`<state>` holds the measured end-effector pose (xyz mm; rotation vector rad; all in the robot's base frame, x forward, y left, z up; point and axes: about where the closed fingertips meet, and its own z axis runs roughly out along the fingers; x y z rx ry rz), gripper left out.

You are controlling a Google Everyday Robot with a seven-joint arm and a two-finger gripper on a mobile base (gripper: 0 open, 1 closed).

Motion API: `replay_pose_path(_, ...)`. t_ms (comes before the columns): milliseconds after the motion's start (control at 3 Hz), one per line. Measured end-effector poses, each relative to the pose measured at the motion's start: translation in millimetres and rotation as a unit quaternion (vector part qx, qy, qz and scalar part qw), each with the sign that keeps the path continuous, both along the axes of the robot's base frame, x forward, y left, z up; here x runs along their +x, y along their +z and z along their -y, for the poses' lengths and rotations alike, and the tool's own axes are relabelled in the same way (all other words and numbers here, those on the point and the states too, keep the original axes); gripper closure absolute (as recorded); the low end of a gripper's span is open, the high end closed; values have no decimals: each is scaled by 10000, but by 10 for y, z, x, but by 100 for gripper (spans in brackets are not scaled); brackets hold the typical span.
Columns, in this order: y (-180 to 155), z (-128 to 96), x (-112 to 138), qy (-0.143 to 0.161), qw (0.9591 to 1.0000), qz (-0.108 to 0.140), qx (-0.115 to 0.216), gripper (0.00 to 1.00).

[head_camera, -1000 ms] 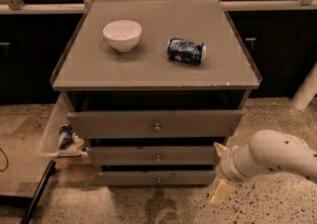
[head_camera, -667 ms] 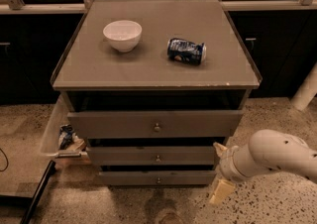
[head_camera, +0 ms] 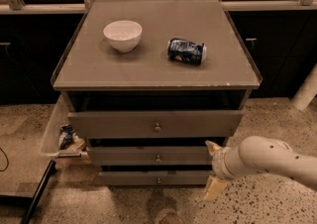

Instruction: Open middle drawer

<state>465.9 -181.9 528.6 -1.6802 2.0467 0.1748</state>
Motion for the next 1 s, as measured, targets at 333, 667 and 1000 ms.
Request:
replay_pose_path(333, -200, -71, 168, 241, 9993, 277, -26, 0)
replay_pose_path(667, -201, -71, 168, 241, 9993, 277, -26, 0)
replay_pose_path(1000, -363, -58, 226, 173, 9995, 233, 91, 0)
